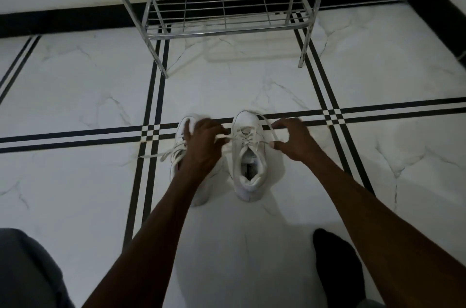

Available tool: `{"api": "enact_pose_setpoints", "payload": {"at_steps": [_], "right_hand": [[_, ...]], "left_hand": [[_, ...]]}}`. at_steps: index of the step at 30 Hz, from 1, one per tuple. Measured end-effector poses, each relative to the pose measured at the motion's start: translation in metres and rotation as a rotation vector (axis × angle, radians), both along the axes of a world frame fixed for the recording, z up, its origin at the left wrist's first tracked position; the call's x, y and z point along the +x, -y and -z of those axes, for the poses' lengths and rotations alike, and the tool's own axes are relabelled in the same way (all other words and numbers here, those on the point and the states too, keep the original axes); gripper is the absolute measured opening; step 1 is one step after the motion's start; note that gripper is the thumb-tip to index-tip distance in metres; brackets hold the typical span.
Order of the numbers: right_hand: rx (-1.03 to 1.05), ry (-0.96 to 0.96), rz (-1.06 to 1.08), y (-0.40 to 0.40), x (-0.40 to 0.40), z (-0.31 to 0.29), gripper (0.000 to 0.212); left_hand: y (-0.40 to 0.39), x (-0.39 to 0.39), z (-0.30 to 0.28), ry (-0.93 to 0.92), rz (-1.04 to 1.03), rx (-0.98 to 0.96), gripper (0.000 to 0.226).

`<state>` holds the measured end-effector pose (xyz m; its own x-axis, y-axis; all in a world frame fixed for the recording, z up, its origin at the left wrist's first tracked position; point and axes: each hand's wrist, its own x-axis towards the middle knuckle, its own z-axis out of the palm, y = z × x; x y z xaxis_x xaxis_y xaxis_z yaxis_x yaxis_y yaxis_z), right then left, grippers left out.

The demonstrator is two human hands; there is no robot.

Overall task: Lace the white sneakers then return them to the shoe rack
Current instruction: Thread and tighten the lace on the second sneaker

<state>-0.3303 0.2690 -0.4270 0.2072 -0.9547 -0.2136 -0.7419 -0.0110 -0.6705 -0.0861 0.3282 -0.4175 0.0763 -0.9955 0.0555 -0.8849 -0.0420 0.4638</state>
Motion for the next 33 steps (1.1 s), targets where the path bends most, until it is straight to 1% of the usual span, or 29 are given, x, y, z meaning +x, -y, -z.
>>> {"api": "enact_pose_setpoints", "payload": {"at_steps": [2, 4, 7, 10, 13, 18, 21, 23, 24, 25, 27, 29, 31, 33], "right_hand": [[0.049, 0.014, -0.129, -0.005, 0.008, -0.001, 0.034], [0.009, 0.023, -0.17, -0.01, 0.015, 0.003, 0.02], [-0.041, 0.065, -0.123, -0.014, 0.021, 0.003, 0.01], [-0.043, 0.033, -0.137, -0.011, 0.023, 0.001, 0.005], [-0.049, -0.025, -0.165, -0.011, 0.024, 0.003, 0.005], [-0.083, -0.173, -0.172, -0.01, 0.015, 0.011, 0.019], [-0.184, -0.2, -0.143, -0.018, 0.007, 0.022, 0.014], [-0.26, -0.18, -0.152, -0.024, 0.008, 0.027, 0.009], [-0.254, -0.178, -0.158, -0.025, 0.009, 0.026, 0.009], [-0.229, -0.187, -0.157, -0.023, 0.011, 0.023, 0.011], [-0.114, -0.19, -0.161, -0.017, 0.011, 0.015, 0.019], [-0.025, -0.101, -0.163, -0.012, 0.011, 0.01, 0.024], [0.033, -0.001, -0.181, -0.011, 0.013, 0.005, 0.02], [0.036, 0.016, -0.194, -0.012, 0.017, 0.004, 0.014]], "left_hand": [[0.001, -0.014, 0.004, -0.027, 0.069, 0.095, 0.027], [-0.001, -0.024, 0.006, -0.066, 0.065, 0.138, 0.025], [-0.003, -0.03, 0.008, -0.03, 0.024, 0.068, 0.024], [-0.001, -0.03, 0.011, 0.03, 0.008, 0.04, 0.027], [-0.001, -0.032, 0.01, 0.071, -0.012, 0.062, 0.027], [-0.006, -0.031, 0.011, 0.237, -0.018, 0.099, 0.029], [-0.011, -0.029, 0.012, 0.296, 0.002, 0.122, 0.031], [-0.011, -0.028, 0.014, 0.285, 0.003, 0.138, 0.027], [-0.011, -0.028, 0.014, 0.279, 0.006, 0.146, 0.025], [-0.01, -0.027, 0.016, 0.273, 0.011, 0.15, 0.023], [-0.008, -0.027, 0.017, 0.23, 0.024, 0.141, 0.021], [-0.008, -0.028, 0.016, 0.156, 0.025, 0.122, 0.02], [-0.009, -0.029, 0.014, 0.11, 0.026, 0.106, 0.02], [-0.01, -0.031, 0.012, 0.097, 0.042, 0.116, 0.021]]}}
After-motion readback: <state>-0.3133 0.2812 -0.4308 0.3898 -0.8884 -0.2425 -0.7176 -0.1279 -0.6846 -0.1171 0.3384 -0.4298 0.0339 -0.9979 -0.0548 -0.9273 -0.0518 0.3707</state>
